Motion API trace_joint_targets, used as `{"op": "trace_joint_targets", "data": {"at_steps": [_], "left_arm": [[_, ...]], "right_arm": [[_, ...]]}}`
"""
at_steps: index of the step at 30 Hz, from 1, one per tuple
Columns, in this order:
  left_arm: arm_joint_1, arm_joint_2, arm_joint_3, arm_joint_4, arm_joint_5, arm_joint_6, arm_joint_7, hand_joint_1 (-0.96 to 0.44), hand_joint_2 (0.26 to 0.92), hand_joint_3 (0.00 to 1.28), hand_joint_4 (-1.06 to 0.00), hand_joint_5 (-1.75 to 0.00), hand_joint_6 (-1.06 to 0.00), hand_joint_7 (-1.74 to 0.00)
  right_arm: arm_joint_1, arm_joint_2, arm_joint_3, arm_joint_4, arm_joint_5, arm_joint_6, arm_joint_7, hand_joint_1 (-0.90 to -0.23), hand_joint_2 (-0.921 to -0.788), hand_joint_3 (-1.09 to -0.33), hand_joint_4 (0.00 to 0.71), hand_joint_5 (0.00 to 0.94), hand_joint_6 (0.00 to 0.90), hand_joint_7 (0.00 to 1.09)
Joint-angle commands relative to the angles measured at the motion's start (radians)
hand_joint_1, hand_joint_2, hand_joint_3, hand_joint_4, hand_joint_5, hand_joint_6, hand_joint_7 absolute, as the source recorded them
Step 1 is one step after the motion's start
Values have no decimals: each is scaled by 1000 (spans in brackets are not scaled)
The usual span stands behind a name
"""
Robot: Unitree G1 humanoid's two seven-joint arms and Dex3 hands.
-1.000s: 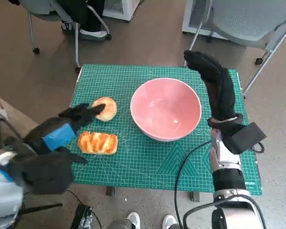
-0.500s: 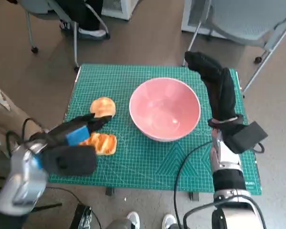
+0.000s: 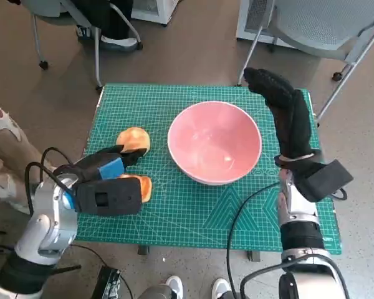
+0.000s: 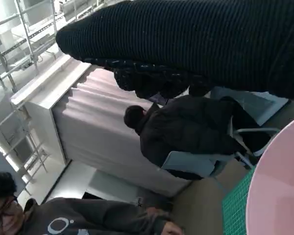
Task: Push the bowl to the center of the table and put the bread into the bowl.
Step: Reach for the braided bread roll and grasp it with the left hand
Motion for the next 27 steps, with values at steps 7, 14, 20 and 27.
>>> {"op": "trace_joint_targets", "data": {"at_steps": [7,14,20,27], "left_arm": [[-13,-4,-22,40,20,-18,21,-320,670,5,-104,-9,-229,-8],[-13,-6,-31,55,25,-20,23,-324,674,5,-124,-9,-249,-11],[-6,-4,-36,55,28,-24,21,-329,677,4,-143,-9,-278,-17],[5,-4,-37,43,33,-25,19,-337,681,4,-159,-7,-305,-18]], "right_arm": [[29,0,-3,8,16,-3,19,-665,-921,-838,180,0,173,159],[27,-1,-3,14,13,-12,22,-660,-921,-840,179,0,168,167],[24,-2,-3,19,15,-12,26,-661,-921,-840,178,0,165,174],[22,-1,-7,23,23,-10,38,-668,-921,-839,178,0,160,183]]}}
